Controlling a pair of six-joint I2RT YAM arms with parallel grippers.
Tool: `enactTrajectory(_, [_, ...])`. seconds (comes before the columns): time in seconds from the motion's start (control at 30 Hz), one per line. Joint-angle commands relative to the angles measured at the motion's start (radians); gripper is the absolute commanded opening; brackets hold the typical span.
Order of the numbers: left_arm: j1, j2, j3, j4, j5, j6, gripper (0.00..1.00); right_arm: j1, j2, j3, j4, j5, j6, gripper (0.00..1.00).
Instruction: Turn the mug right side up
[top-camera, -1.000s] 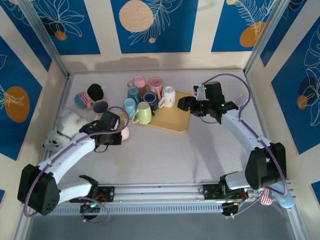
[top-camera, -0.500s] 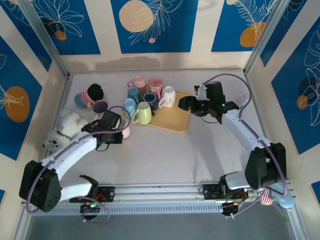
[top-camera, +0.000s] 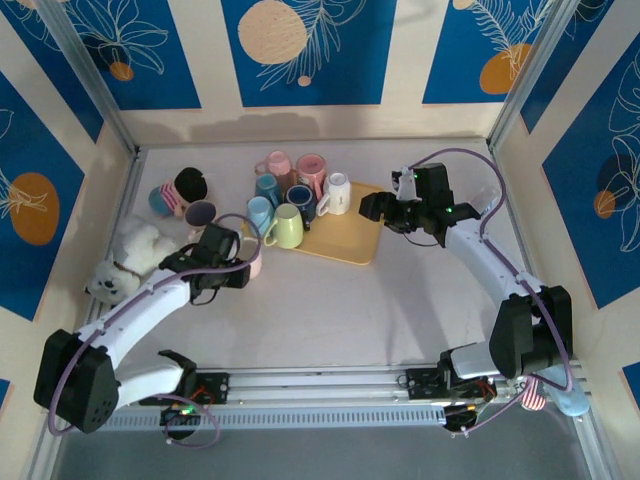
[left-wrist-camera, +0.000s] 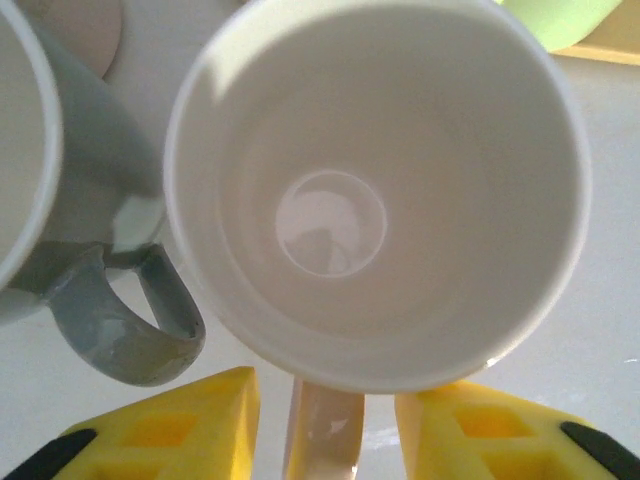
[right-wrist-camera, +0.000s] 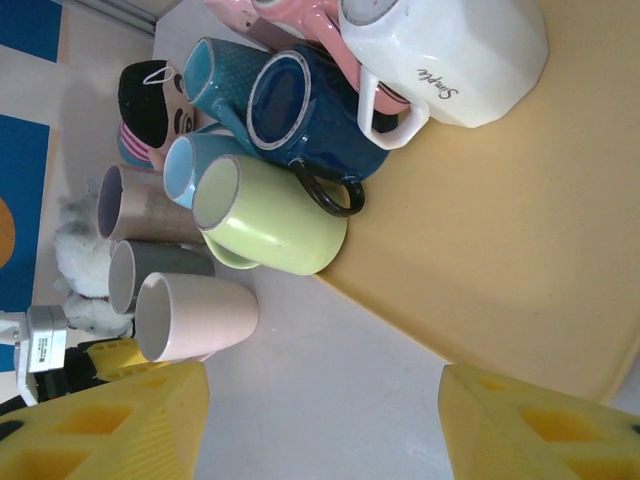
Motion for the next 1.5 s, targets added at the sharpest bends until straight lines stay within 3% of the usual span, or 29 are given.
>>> enactTrajectory(0.0, [-0.002, -0.032, -0.020, 0.014, 0.000, 0.010, 0.47, -0.005, -0.014, -0.017, -0.013, -0.026, 0.000, 0.63])
enactTrajectory(0.4, [0.007, -0.092, 0.075, -0.059, 0.111, 0.042, 0.60, 0.018, 0.046, 0.006, -0.031, -0.027, -0.018, 0.57])
enactTrajectory(0.47, [0.039, -0.115, 0.081, -0.021, 0.185, 0.057, 0.63, 0.038, 0.076, 0.014, -0.003, -0.033, 0.008, 0.53])
enactTrajectory(0.6, [0.139, -0.129, 0.092, 0.075, 0.441, 0.055, 0.63, 0.100, 0.114, 0.027, 0.073, 0.033, 0.076, 0.52])
enactTrajectory(0.7, [0.175, -0.114, 0.116, 0.098, 0.527, 0.066, 0.63, 0.138, 0.172, 0.064, 0.091, 0.115, 0.161, 0.52])
enactTrajectory(1.0, [0.202, -0.055, 0.185, 0.073, 0.573, 0.151, 0.63, 0.224, 0.384, 0.183, 0.213, 0.235, 0.365, 0.32])
enactTrajectory(1.27, [0.205, -0.025, 0.185, 0.081, 0.594, 0.190, 0.63, 0.279, 0.531, 0.363, 0.115, 0.398, 0.431, 0.41])
enactTrajectory(1.47, [0.206, -0.020, 0.179, 0.082, 0.586, 0.232, 0.63, 0.313, 0.614, 0.451, 0.034, 0.553, 0.461, 0.41])
